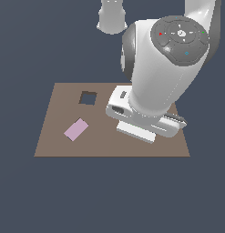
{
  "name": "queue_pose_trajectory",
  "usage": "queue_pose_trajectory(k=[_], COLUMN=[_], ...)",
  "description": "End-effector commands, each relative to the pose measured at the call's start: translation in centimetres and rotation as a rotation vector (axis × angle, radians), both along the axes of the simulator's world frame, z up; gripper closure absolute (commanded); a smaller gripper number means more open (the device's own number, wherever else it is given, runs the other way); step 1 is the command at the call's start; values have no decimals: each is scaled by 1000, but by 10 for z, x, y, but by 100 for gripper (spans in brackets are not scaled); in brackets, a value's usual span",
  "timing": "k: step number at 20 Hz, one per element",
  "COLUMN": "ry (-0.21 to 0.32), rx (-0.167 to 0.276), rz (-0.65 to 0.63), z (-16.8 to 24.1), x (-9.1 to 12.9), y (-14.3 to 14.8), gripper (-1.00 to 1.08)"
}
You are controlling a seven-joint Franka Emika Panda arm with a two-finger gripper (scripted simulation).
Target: Insert a designated object into the corresponding slot on a board.
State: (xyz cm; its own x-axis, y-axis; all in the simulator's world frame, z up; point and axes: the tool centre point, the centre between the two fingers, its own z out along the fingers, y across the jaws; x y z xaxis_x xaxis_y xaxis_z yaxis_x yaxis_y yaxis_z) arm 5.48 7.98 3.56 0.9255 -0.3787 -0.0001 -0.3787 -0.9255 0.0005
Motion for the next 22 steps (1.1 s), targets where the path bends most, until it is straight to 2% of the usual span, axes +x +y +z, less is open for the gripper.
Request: queue_pose_trajectory(k=[1, 11, 22], ry=[-1, 0, 0], rx=[0, 0, 0], rz=[-90, -367, -525], z=[1, 3, 5], x=[-2, -2, 2], y=[8, 35, 50], gripper=[108, 108, 108])
